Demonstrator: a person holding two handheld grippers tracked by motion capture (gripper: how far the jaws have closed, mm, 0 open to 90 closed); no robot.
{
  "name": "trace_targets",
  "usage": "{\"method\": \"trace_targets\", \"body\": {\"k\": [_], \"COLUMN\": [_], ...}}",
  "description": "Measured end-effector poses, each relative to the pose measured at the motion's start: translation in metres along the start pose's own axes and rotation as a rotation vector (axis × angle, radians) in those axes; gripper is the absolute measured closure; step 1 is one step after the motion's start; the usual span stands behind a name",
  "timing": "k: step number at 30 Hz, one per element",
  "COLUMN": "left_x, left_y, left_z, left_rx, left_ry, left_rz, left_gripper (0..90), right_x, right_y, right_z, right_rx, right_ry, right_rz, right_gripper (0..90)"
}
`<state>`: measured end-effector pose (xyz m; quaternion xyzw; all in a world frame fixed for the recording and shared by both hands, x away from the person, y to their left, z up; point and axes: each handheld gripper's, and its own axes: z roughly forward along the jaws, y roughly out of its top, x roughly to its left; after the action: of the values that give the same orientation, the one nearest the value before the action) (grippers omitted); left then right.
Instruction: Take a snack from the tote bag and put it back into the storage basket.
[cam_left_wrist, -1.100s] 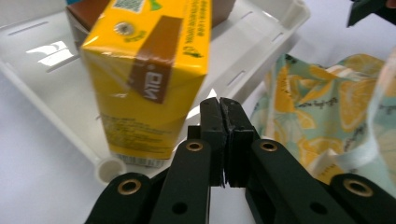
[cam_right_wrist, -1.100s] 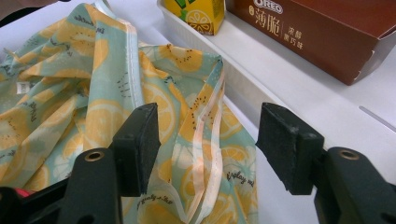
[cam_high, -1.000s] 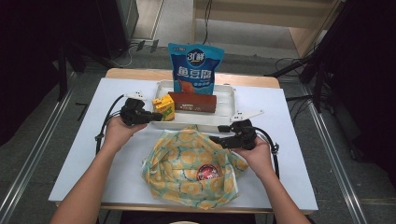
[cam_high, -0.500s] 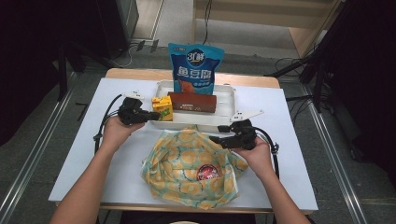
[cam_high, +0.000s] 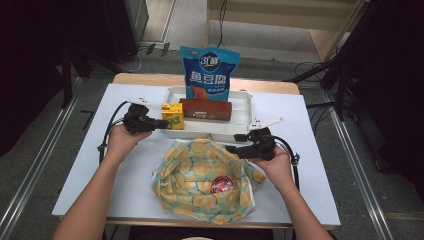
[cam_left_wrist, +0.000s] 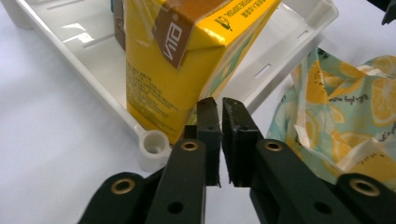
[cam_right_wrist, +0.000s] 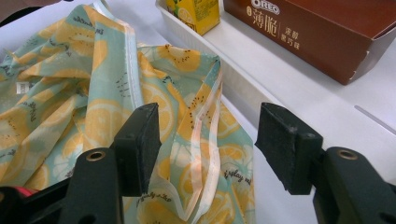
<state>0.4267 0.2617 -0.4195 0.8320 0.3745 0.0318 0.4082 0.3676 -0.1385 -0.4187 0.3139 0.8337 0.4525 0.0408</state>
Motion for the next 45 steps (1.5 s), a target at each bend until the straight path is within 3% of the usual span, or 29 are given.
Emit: {"method": "trace_targets", "body": {"k": [7,10,15,17,22,31,45], "left_x": [-0.001,-0.002,-0.007,-0.009,-0.017,-0.026,-0.032], "left_y": [-0.002,-0.002,-0.002,-0.002,-0.007,-0.013,-0.017], "left_z": [-0.005,-0.007,-0.01,-0.01,-0.011,-0.016,-0.023], "left_rx": [0.004,0.011,0.013,0.013,0.037,0.035,0.02], "left_ry": [-0.017,-0.043,-0.077,-0.079,-0.095,-0.112,-0.106], "left_rz": [-0.004,-0.009,-0.009,-0.019,0.006,0.013,0.021], "left_gripper": [74.4,69.7,56.2,47.0,45.5,42.3,40.4], "right_x": [-0.001,0.0,0.002,0.004,0.008,0.012,0.029], "right_y": [0.002,0.003,0.003,0.002,-0.001,0.0,0.004], "right_z": [-0.01,-0.016,-0.022,-0.024,-0.03,-0.037,-0.046], "right_rx": [-0.013,-0.023,-0.024,-0.018,-0.023,-0.041,-0.03], "right_ry": [-0.01,-0.008,-0.012,-0.01,0.006,0.021,0.045], "right_rz": [0.005,0.003,0.009,0.008,0.021,0.032,-0.018], "right_gripper": [43.1,44.8,45.4,45.6,46.9,53.3,51.9]}}
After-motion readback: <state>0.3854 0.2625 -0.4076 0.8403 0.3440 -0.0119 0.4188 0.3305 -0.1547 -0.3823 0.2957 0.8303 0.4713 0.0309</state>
